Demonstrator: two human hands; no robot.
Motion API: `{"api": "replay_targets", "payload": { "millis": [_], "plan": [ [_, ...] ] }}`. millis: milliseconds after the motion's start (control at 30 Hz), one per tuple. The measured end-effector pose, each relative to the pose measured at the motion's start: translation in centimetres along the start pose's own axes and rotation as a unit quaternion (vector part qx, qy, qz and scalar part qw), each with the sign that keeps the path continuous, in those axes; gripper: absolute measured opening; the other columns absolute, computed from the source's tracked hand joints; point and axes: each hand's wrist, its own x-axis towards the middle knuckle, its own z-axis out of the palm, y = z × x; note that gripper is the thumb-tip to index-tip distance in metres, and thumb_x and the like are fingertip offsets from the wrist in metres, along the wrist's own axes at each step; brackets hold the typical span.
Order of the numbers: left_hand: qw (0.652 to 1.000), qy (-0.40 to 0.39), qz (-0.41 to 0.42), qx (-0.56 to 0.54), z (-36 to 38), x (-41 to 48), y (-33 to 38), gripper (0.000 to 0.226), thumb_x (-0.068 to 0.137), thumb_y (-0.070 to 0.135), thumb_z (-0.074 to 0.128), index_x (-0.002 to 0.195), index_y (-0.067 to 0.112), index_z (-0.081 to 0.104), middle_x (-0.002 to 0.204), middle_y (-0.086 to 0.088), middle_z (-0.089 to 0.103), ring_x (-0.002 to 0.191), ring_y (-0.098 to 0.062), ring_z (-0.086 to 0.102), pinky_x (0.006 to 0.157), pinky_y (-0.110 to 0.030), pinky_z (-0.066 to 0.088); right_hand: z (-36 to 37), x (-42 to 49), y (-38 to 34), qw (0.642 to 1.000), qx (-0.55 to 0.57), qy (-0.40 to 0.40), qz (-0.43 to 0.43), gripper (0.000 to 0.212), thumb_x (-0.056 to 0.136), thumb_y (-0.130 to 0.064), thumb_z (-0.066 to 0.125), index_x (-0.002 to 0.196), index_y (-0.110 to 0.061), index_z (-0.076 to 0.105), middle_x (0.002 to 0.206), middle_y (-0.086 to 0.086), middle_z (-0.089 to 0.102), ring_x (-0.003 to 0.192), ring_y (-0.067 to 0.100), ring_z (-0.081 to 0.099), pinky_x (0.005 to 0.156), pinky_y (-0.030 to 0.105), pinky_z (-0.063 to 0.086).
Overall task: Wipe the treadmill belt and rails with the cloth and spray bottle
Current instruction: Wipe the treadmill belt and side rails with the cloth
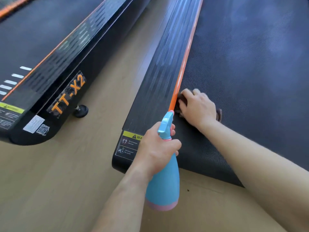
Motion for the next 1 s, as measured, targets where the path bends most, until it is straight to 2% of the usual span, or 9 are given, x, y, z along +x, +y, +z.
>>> {"api": "replay_targets", "payload": {
  "millis": [100, 167, 267, 367, 433, 633, 733, 867, 1000],
  "plan": [
    [1.0, 0.011, 0.002, -0.01, -0.4, 0.5, 0.5, 0.036, 0.072, 0.019, 0.065, 0.106, 0.032, 0.066, 0.099, -0.002, 0.071, 0.082, -0.025, 0.076, 0.086, -0.045, 0.06, -1.2, -7.2, -0.3, 0.994, -0.003, -0.002, -0.109, 0.03, 0.094, -0.049, 0.051, 0.112, -0.028, 0.061, 0.099, 0.003, 0.059, 0.088, 0.031, 0.061, 0.059, 0.038, 0.05],
    [0.999, 0.013, 0.002, -0.036, -0.3, 0.7, 0.7, 0.039, 0.064, 0.023, 0.061, 0.101, 0.036, 0.065, 0.1, -0.003, 0.071, 0.074, -0.022, 0.075, 0.09, -0.05, 0.061, -1.2, -6.1, 0.6, 0.99, -0.03, -0.015, -0.138, 0.032, 0.094, -0.052, 0.047, 0.111, -0.029, 0.061, 0.098, 0.002, 0.06, 0.087, 0.03, 0.063, 0.057, 0.036, 0.051],
    [0.998, 0.01, 0.004, -0.059, -0.2, 1.0, 0.3, 0.043, 0.064, 0.023, 0.061, 0.105, 0.031, 0.068, 0.104, 0.0, 0.071, 0.069, -0.018, 0.071, 0.089, -0.052, 0.062, -0.2, 0.6, 0.7, 0.999, -0.027, -0.003, -0.042, 0.032, 0.097, -0.053, 0.046, 0.115, -0.028, 0.055, 0.111, 0.006, 0.059, 0.104, 0.034, 0.059, 0.071, 0.041, 0.049],
    [0.999, -0.007, 0.012, -0.052, -0.3, 0.8, -0.3, 0.038, 0.07, 0.017, 0.063, 0.106, 0.026, 0.068, 0.107, 0.0, 0.069, 0.067, -0.014, 0.066, 0.083, -0.043, 0.062, 0.5, 4.8, 0.6, 0.999, 0.004, -0.022, 0.026, 0.032, 0.099, -0.051, 0.045, 0.119, -0.026, 0.052, 0.118, 0.009, 0.056, 0.111, 0.038, 0.056, 0.074, 0.042, 0.041],
    [0.999, -0.016, 0.016, -0.039, -0.4, 0.8, -0.6, 0.033, 0.077, 0.011, 0.065, 0.107, 0.025, 0.067, 0.111, -0.004, 0.069, 0.068, -0.015, 0.066, 0.079, -0.037, 0.061, 0.3, 3.0, 0.1, 0.999, 0.008, -0.018, 0.027, 0.033, 0.099, -0.05, 0.047, 0.12, -0.026, 0.053, 0.117, 0.008, 0.055, 0.109, 0.037, 0.056, 0.075, 0.043, 0.046],
    [0.998, -0.03, 0.001, -0.054, -1.1, 1.3, -0.7, 0.027, 0.085, -0.001, 0.061, 0.109, 0.01, 0.067, 0.095, -0.005, 0.066, 0.072, -0.019, 0.066, 0.061, -0.021, 0.055, -1.4, -9.0, -0.2, 0.986, 0.004, -0.026, -0.167, 0.026, 0.092, -0.051, 0.053, 0.107, -0.031, 0.061, 0.094, -0.002, 0.058, 0.082, 0.027, 0.061, 0.052, 0.033, 0.047],
    [0.996, -0.029, 0.0, -0.087, -1.3, 1.4, -0.8, 0.028, 0.088, -0.005, 0.06, 0.111, 0.01, 0.067, 0.1, -0.001, 0.066, 0.08, -0.023, 0.064, 0.056, -0.017, 0.052, -1.1, -4.6, 0.8, 0.986, -0.039, -0.018, -0.162, 0.03, 0.094, -0.055, 0.045, 0.11, -0.033, 0.058, 0.1, -0.001, 0.06, 0.091, 0.028, 0.063, 0.059, 0.037, 0.052],
    [0.998, -0.03, 0.018, -0.057, -1.5, 1.4, -1.6, 0.041, 0.075, 0.013, 0.065, 0.113, 0.026, 0.069, 0.112, -0.003, 0.07, 0.075, -0.017, 0.067, 0.073, -0.032, 0.064, 0.1, 0.6, 0.0, 1.0, -0.008, -0.016, -0.019, 0.031, 0.098, -0.052, 0.048, 0.118, -0.029, 0.056, 0.111, 0.004, 0.058, 0.105, 0.033, 0.057, 0.068, 0.039, 0.042],
    [0.998, -0.032, 0.03, -0.05, -1.8, 0.8, -1.2, 0.049, 0.069, 0.016, 0.061, 0.116, 0.027, 0.068, 0.098, 0.0, 0.067, 0.067, -0.012, 0.065, 0.082, -0.039, 0.063, -0.8, -7.2, -1.5, 0.998, 0.002, 0.001, -0.066, 0.027, 0.095, -0.049, 0.053, 0.111, -0.028, 0.059, 0.101, 0.002, 0.057, 0.092, 0.031, 0.059, 0.06, 0.037, 0.049]
  ]
}}
